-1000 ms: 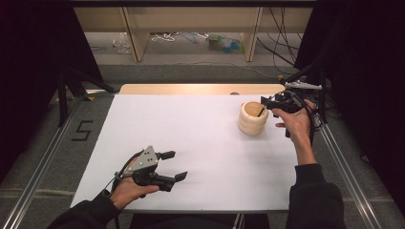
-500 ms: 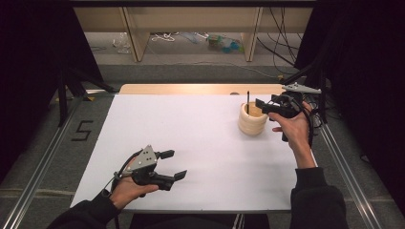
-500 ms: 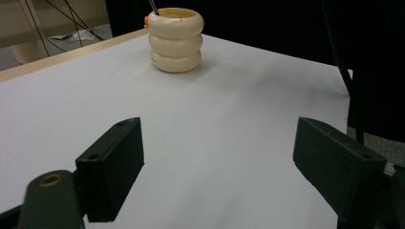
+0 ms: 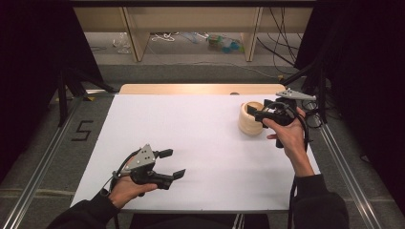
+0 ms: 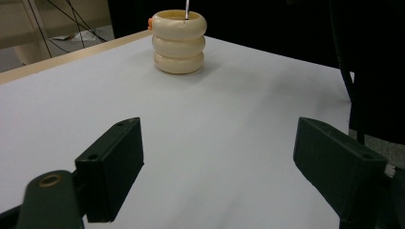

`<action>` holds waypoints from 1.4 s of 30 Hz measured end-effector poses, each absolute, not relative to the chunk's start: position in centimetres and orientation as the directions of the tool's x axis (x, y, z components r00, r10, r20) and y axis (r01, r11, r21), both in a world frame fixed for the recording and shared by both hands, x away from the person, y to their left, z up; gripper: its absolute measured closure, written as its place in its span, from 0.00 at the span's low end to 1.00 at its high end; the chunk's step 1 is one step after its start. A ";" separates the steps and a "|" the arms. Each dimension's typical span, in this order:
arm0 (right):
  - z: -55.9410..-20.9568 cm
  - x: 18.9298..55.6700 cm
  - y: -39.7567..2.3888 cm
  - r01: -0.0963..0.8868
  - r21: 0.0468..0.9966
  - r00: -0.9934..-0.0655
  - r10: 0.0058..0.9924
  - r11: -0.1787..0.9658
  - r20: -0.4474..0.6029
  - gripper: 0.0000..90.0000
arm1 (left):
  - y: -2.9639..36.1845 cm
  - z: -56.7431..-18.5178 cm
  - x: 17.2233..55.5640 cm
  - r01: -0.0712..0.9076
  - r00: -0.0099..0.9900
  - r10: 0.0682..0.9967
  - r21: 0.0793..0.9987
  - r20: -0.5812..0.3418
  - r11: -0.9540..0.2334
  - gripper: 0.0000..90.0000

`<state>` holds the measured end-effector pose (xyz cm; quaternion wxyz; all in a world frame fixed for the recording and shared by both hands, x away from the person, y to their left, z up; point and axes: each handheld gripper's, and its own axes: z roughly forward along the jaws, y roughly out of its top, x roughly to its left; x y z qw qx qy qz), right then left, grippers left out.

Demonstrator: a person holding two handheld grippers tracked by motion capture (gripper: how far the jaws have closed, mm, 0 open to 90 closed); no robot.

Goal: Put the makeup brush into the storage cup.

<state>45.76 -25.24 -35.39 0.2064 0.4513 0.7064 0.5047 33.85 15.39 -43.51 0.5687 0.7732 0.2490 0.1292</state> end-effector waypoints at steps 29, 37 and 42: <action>-36.9 41.7 -23.1 0.390 0.908 -0.602 0.789 0.154 0.125 0.23 | 15.9 -43.4 34.1 0.238 0.837 0.541 0.945 -0.083 -0.224 0.19; -38.1 40.5 -23.1 0.386 0.905 -0.624 0.773 0.176 0.115 0.22 | 16.1 -43.4 34.2 0.239 0.833 0.547 0.946 -0.084 -0.218 0.19; -38.6 39.7 -23.0 0.411 0.892 -0.626 0.770 0.188 0.126 0.22 | 16.3 -43.4 34.3 0.245 0.827 0.556 0.946 -0.089 -0.213 0.19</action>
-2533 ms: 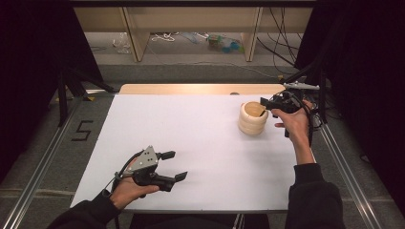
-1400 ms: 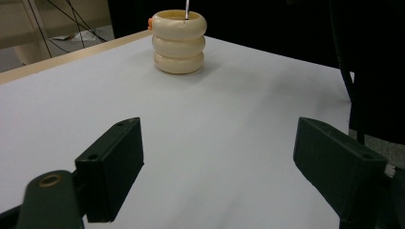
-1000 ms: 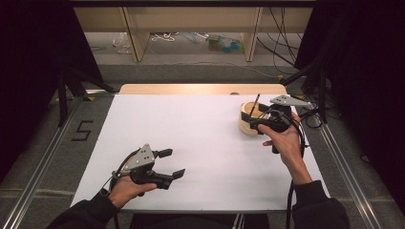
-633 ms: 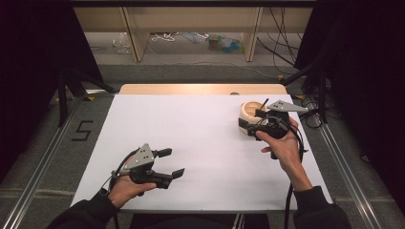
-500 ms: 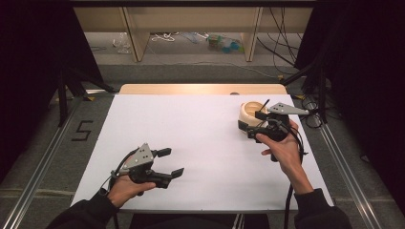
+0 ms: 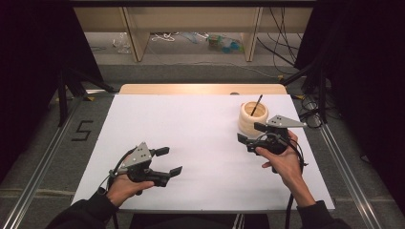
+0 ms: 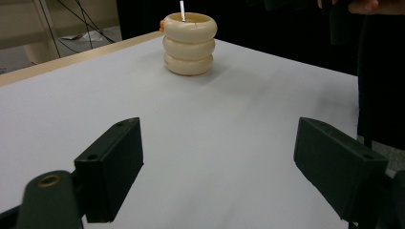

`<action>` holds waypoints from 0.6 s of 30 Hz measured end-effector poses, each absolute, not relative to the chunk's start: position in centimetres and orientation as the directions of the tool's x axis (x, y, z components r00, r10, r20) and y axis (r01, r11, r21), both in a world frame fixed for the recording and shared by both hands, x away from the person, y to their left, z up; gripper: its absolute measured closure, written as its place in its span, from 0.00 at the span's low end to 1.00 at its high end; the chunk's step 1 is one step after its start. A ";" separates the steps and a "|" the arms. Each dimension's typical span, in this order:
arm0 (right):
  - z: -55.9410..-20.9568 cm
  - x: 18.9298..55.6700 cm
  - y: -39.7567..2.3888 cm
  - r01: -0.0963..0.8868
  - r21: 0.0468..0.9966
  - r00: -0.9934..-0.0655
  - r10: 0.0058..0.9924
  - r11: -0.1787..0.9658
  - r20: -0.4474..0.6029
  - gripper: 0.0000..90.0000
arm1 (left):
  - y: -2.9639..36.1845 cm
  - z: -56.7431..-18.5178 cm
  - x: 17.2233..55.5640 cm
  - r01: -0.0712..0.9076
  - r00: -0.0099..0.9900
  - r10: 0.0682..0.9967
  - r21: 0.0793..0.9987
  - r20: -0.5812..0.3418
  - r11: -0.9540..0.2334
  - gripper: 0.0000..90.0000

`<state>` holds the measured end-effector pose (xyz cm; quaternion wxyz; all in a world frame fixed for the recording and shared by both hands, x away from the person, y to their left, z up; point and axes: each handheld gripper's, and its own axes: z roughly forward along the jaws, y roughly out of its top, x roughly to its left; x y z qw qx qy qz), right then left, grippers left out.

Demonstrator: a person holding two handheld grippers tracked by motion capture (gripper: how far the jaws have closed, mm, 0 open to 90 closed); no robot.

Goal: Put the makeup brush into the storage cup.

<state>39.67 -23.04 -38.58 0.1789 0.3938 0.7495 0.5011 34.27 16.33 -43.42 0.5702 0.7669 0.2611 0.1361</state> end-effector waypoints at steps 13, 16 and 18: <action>-40.0 38.7 -23.3 0.416 0.894 -0.632 0.760 0.165 0.153 0.22 | 16.5 -43.5 34.4 0.250 0.824 0.558 0.947 -0.097 -0.204 0.19; -40.1 38.5 -23.4 0.407 0.898 -0.634 0.760 0.167 0.146 0.22 | 16.6 -43.5 34.3 0.255 0.822 0.561 0.946 -0.101 -0.202 0.19; -40.2 38.4 -23.5 0.395 0.904 -0.634 0.761 0.166 0.138 0.22 | 16.6 -43.5 34.3 0.257 0.818 0.567 0.943 -0.097 -0.210 0.19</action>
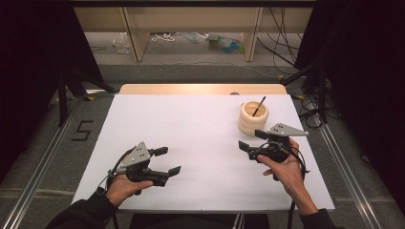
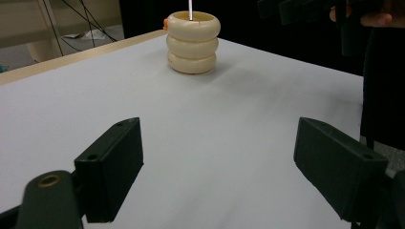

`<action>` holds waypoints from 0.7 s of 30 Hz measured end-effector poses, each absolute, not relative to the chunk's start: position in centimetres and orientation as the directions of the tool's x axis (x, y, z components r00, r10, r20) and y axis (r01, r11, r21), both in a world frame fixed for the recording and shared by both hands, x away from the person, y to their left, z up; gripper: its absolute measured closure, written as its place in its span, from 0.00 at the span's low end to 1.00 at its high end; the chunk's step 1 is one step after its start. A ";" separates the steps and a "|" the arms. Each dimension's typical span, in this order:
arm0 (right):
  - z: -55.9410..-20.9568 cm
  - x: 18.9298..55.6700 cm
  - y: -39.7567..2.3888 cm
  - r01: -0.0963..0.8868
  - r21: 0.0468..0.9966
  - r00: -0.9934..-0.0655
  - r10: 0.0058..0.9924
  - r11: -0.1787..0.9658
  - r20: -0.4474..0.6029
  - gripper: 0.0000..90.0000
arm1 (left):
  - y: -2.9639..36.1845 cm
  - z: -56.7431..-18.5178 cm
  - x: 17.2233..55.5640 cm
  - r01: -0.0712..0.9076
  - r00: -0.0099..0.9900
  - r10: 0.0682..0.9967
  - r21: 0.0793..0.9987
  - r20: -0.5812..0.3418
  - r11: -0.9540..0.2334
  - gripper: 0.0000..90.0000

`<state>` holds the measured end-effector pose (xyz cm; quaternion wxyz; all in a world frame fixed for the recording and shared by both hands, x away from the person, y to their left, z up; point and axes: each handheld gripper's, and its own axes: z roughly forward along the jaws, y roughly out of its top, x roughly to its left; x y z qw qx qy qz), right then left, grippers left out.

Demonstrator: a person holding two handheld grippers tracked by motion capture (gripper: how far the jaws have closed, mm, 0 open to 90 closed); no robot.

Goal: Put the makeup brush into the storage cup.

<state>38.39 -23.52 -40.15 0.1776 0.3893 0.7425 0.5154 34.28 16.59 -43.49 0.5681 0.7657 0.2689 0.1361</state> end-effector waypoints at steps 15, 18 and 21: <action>-40.7 36.9 -23.3 0.404 0.887 -0.656 0.747 0.225 0.110 0.22 | 16.8 -43.5 34.2 0.259 0.814 0.573 0.942 -0.095 -0.212 0.19; -40.7 36.8 -23.2 0.387 0.896 -0.661 0.743 0.218 0.105 0.22 | 16.8 -43.5 34.2 0.258 0.814 0.574 0.943 -0.095 -0.210 0.19; -40.9 36.6 -23.1 0.383 0.900 -0.668 0.735 0.211 0.112 0.22 | 16.8 -43.5 34.1 0.265 0.812 0.574 0.943 -0.104 -0.204 0.19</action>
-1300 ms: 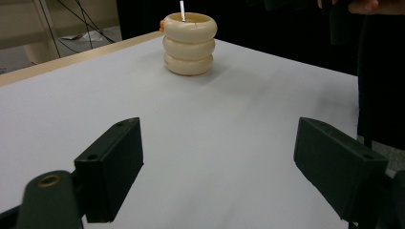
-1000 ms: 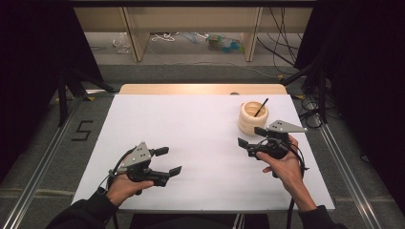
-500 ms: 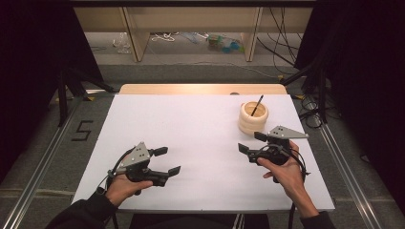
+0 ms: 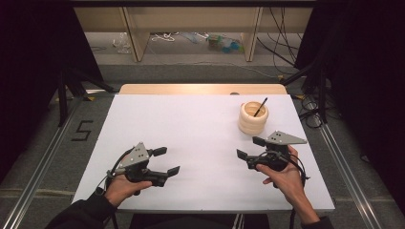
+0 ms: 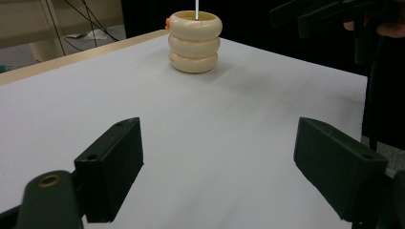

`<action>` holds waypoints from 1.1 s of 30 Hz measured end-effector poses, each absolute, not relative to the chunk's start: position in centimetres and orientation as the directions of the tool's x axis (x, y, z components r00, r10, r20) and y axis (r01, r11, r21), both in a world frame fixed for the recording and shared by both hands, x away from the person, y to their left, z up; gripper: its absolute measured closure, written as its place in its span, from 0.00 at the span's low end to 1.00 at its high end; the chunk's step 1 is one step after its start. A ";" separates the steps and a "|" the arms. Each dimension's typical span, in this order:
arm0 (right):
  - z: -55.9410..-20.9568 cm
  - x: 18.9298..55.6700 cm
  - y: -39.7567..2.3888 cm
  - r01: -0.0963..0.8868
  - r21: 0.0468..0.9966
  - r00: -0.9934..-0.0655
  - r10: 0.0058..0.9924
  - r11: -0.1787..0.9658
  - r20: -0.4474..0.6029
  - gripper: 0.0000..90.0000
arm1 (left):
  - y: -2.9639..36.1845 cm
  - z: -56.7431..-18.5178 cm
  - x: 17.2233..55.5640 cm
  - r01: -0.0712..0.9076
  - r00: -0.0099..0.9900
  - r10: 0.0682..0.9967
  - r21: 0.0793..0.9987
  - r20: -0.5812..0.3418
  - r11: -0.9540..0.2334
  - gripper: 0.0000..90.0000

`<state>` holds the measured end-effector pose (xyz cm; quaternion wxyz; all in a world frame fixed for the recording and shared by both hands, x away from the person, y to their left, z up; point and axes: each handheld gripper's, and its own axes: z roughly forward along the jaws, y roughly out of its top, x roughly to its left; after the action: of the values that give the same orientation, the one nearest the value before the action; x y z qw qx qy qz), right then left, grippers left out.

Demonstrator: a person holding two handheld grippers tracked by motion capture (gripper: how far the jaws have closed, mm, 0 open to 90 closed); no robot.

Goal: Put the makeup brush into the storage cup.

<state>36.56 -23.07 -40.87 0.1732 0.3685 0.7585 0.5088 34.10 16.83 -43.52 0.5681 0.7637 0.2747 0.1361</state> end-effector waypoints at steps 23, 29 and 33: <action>-42.2 34.1 -23.8 0.389 0.891 -0.666 0.739 0.232 0.098 0.19 | 17.0 -43.7 33.9 0.269 0.812 0.573 0.943 -0.113 -0.197 0.19; -42.5 33.7 -24.0 0.378 0.895 -0.673 0.735 0.237 0.090 0.19 | 17.1 -43.6 33.9 0.265 0.810 0.577 0.942 -0.100 -0.208 0.19; -42.4 33.2 -24.1 0.391 0.892 -0.671 0.733 0.227 0.108 0.19 | 17.2 -43.6 33.9 0.265 0.810 0.578 0.941 -0.099 -0.210 0.19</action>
<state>33.16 -24.10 -42.38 0.1707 0.3678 0.7645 0.5012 33.92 17.17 -43.64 0.5648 0.7654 0.2756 0.1386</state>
